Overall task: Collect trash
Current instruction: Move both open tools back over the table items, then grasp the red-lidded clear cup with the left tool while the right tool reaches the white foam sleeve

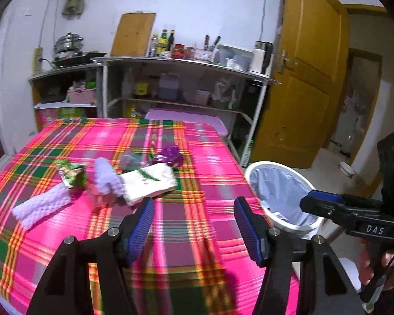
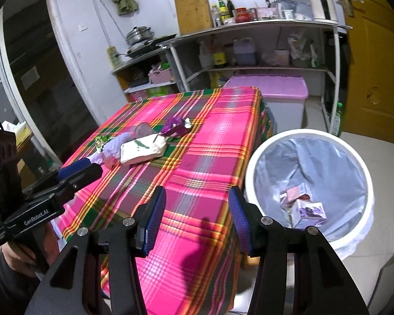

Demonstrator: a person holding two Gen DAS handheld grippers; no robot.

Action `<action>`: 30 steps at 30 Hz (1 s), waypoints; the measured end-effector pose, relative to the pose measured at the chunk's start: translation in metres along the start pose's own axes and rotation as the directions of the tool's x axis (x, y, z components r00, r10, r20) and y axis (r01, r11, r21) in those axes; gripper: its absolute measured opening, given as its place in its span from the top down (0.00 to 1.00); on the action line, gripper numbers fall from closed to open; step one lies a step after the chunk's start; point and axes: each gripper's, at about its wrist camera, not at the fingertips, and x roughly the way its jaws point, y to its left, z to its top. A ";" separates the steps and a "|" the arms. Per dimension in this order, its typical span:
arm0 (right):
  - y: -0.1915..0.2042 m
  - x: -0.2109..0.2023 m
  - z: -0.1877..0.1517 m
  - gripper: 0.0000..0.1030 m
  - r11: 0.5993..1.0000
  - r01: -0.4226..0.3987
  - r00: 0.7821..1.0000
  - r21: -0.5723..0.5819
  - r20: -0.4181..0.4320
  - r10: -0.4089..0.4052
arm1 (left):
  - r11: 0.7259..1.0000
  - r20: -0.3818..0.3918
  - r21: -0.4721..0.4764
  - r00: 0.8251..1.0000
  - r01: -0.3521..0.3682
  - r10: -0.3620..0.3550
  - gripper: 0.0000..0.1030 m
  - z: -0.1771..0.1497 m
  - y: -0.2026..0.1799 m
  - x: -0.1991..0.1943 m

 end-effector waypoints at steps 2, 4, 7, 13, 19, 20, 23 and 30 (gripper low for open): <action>0.005 0.003 0.002 0.50 1.000 -0.007 1.000 -0.011 -0.004 0.007 | 1.000 0.005 -0.009 1.000 -0.026 0.026 0.39 -0.002 0.009 -0.003; 0.010 0.008 0.005 0.50 1.000 -0.012 1.000 -0.024 -0.007 0.012 | 0.998 0.003 -0.025 0.999 -0.049 0.050 0.39 -0.002 0.021 -0.004; 0.017 0.014 0.009 0.49 0.999 -0.021 1.000 -0.038 -0.009 0.020 | 0.995 0.001 -0.050 0.996 -0.084 0.084 0.39 -0.002 0.039 -0.005; 0.030 0.032 0.019 0.48 0.997 -0.039 0.999 -0.063 -0.020 0.038 | 0.986 0.004 -0.081 0.989 -0.145 0.146 0.39 0.002 0.069 -0.003; 0.035 0.048 0.024 0.48 0.997 -0.048 0.998 -0.067 -0.039 0.046 | 0.982 -0.030 -0.058 0.984 -0.180 0.178 0.39 0.004 0.085 0.018; 0.036 0.050 0.024 0.48 0.997 -0.048 0.998 -0.068 -0.043 0.045 | 0.980 -0.040 -0.053 0.981 -0.194 0.192 0.40 0.004 0.087 0.023; 0.037 0.056 0.025 0.48 0.996 -0.047 0.998 -0.073 -0.055 0.043 | 0.979 -0.070 -0.053 0.979 -0.197 0.193 0.49 0.005 0.096 0.038; 0.038 0.068 0.028 0.48 0.996 -0.042 0.997 -0.078 -0.072 0.037 | 0.977 -0.138 -0.067 0.972 -0.201 0.191 0.76 0.005 0.107 0.066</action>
